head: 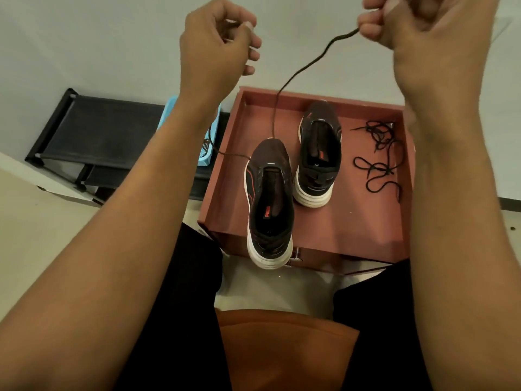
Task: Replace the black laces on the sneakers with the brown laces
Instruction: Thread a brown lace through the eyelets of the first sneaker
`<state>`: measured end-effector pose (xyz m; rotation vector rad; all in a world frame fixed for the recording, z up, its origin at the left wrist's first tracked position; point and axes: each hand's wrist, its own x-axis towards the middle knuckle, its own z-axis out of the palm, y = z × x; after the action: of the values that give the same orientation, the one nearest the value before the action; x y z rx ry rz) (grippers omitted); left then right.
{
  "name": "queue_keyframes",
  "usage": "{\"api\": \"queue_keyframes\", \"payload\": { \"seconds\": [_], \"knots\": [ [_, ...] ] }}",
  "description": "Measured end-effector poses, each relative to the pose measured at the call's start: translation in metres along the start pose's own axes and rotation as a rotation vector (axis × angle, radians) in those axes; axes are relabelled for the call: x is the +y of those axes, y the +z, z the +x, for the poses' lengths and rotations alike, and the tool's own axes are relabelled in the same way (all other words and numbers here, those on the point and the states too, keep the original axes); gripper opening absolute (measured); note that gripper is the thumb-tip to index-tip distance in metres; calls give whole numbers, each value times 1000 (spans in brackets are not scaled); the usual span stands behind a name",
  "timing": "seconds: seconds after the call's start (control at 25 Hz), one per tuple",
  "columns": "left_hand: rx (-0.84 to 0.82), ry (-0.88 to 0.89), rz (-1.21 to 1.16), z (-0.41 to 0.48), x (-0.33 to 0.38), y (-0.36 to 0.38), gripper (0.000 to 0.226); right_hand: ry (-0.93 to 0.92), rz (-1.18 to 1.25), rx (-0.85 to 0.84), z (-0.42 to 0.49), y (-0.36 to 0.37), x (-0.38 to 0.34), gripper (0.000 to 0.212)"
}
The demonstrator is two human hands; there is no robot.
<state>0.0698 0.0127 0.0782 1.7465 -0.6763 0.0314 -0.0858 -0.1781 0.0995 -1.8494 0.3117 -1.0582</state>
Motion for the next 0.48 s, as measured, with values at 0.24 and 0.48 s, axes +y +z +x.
{"api": "queue_keyframes", "payload": {
  "seconds": [0.24, 0.48],
  "knots": [
    [-216, -292, 43, -3, -68, 25, 34, 58, -84, -21, -2, -5, 36, 26],
    [-366, -248, 115, -31, -85, 34, 44, 130, -76, -324, -33, 21, 54, 18]
  ]
}}
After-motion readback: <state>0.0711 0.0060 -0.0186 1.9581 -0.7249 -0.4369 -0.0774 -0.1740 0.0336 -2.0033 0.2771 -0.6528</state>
